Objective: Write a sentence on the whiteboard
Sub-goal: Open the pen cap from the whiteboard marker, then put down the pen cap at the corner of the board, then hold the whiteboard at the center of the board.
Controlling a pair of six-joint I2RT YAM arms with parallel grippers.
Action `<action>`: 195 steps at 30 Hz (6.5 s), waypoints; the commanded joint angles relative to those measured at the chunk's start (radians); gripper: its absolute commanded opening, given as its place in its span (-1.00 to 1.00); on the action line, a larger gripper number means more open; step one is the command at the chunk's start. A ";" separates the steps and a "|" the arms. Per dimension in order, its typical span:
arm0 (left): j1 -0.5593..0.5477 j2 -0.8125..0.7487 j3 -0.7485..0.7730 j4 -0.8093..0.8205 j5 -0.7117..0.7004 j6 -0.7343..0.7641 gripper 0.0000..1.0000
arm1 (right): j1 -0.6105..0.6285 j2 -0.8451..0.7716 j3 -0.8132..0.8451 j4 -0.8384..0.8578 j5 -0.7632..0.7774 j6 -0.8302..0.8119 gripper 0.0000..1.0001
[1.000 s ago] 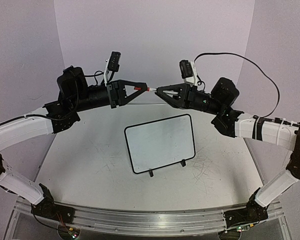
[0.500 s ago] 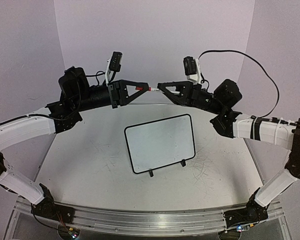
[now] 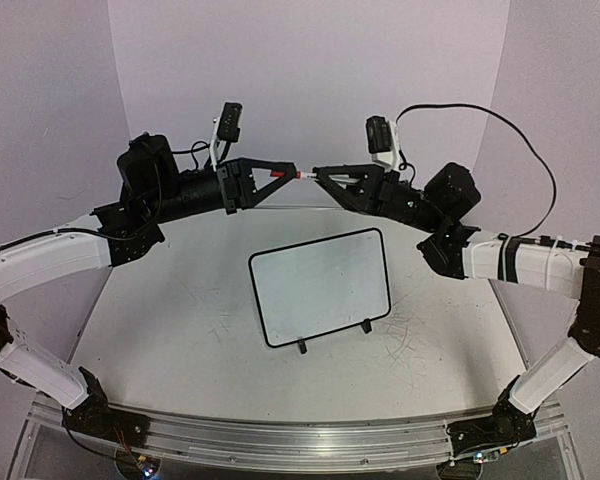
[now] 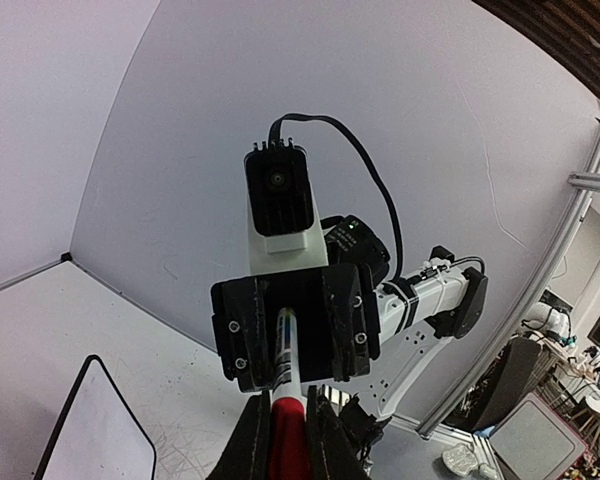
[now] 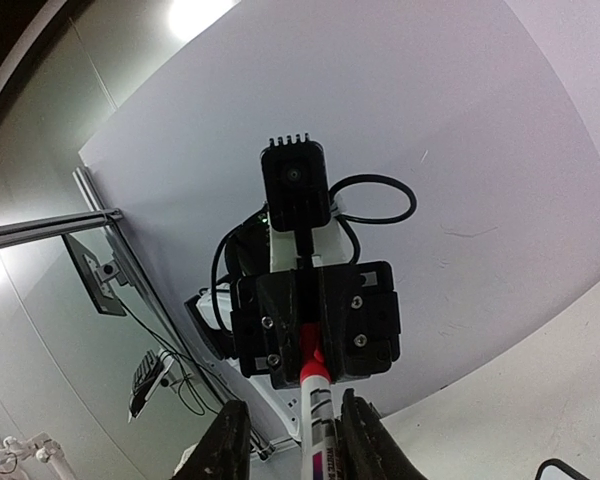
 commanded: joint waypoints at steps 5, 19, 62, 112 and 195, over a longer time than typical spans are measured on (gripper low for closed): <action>-0.002 0.019 0.012 0.029 -0.008 -0.020 -1.00 | 0.008 0.015 0.025 -0.015 0.020 -0.045 -0.59; -0.002 0.023 0.009 0.029 -0.005 -0.015 -1.00 | 0.009 0.031 0.041 -0.034 0.000 -0.057 -0.56; 0.250 -0.098 -0.210 -0.736 -0.707 -0.031 -1.00 | -0.335 -0.629 -0.275 -0.873 0.748 -0.578 -1.00; 0.214 0.185 -0.228 -0.846 -0.821 0.033 -0.15 | -0.334 -0.533 -0.243 -0.866 0.612 -0.617 -0.86; 0.365 0.221 -0.440 0.197 0.388 0.075 -0.42 | 0.266 0.084 0.146 -0.867 0.697 -1.035 -1.00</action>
